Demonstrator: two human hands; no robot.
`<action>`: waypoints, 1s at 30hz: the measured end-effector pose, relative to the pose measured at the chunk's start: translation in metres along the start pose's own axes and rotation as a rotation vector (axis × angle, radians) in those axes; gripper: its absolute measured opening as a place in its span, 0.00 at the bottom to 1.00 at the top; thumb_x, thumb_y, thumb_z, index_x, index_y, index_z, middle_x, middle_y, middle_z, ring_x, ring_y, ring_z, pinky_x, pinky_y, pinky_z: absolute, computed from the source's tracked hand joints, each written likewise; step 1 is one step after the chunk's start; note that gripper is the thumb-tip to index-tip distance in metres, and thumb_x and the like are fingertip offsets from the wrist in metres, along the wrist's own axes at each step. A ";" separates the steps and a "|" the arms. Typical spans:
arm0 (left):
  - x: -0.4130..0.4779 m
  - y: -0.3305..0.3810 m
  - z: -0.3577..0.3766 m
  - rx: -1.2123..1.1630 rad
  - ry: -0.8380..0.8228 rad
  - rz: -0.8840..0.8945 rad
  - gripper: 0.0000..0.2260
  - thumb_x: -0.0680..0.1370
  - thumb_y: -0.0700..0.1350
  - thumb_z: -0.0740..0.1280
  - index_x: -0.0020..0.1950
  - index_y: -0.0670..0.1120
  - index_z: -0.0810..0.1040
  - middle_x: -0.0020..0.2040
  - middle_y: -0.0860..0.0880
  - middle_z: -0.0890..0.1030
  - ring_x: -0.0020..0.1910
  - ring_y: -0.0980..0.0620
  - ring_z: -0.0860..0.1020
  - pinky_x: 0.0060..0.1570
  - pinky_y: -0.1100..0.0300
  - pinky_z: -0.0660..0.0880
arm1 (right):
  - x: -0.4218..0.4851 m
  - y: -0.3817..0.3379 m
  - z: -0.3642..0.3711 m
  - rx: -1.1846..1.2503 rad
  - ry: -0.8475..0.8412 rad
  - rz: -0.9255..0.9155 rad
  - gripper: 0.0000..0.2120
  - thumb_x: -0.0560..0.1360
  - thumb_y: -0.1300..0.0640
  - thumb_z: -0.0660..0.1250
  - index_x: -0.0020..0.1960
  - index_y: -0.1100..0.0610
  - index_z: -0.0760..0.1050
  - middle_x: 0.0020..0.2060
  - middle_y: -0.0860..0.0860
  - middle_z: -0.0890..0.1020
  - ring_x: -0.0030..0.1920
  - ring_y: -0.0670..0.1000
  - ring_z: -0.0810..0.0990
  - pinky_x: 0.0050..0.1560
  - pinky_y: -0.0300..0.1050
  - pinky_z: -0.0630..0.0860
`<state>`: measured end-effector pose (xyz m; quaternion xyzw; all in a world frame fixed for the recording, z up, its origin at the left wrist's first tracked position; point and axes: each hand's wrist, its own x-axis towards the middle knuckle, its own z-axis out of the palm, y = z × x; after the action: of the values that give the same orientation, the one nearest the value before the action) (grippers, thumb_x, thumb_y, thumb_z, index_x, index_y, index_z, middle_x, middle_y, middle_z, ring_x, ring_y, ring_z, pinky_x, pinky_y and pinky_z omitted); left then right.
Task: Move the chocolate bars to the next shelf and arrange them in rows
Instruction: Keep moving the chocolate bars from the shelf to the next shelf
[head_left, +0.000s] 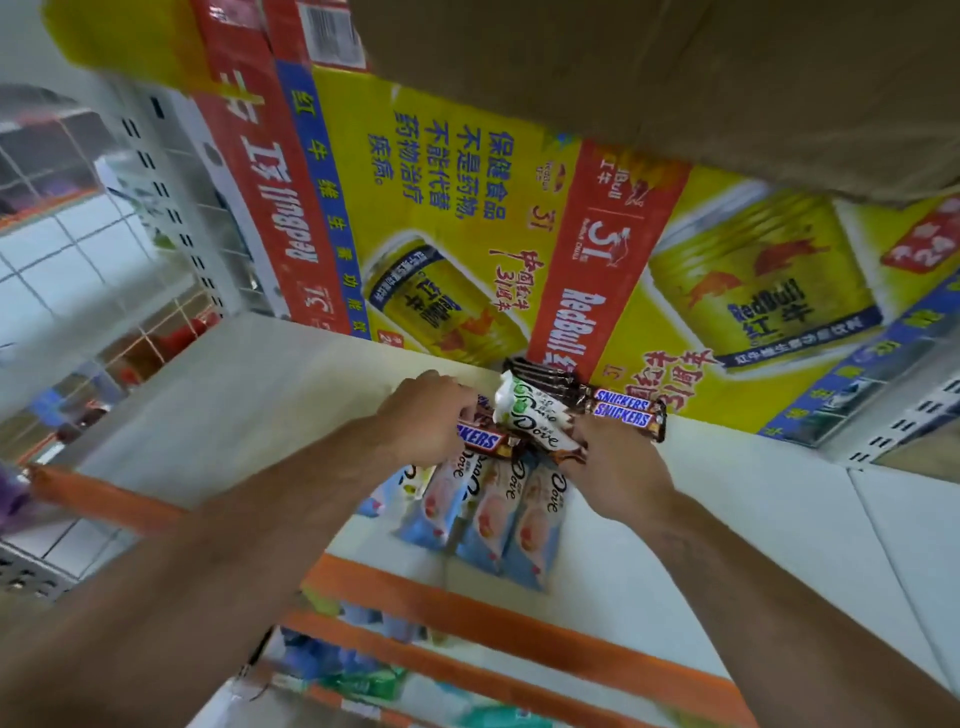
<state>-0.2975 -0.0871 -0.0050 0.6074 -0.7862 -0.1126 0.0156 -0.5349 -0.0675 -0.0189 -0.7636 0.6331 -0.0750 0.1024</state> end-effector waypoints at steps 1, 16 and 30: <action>0.002 -0.001 -0.002 -0.079 -0.040 0.014 0.09 0.71 0.44 0.73 0.50 0.51 0.77 0.48 0.51 0.78 0.46 0.52 0.74 0.38 0.60 0.69 | -0.002 0.001 -0.001 0.034 -0.016 0.037 0.07 0.74 0.50 0.67 0.48 0.52 0.71 0.44 0.51 0.76 0.48 0.55 0.78 0.39 0.44 0.68; 0.045 0.115 -0.005 -0.723 -0.253 0.177 0.11 0.73 0.39 0.73 0.54 0.48 0.83 0.46 0.52 0.84 0.48 0.51 0.83 0.52 0.54 0.79 | -0.102 0.085 -0.039 0.669 -0.002 0.395 0.05 0.72 0.58 0.74 0.38 0.52 0.80 0.35 0.52 0.81 0.31 0.50 0.74 0.34 0.45 0.69; 0.009 0.360 0.035 -0.729 -0.365 0.168 0.08 0.71 0.36 0.72 0.46 0.48 0.84 0.42 0.45 0.85 0.39 0.47 0.81 0.43 0.52 0.75 | -0.263 0.261 -0.097 0.838 0.080 0.455 0.05 0.71 0.56 0.75 0.42 0.57 0.82 0.35 0.56 0.82 0.32 0.50 0.74 0.37 0.44 0.72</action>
<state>-0.6477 -0.0049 0.0308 0.4658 -0.7316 -0.4877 0.0994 -0.8561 0.1382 0.0133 -0.4954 0.7028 -0.3287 0.3907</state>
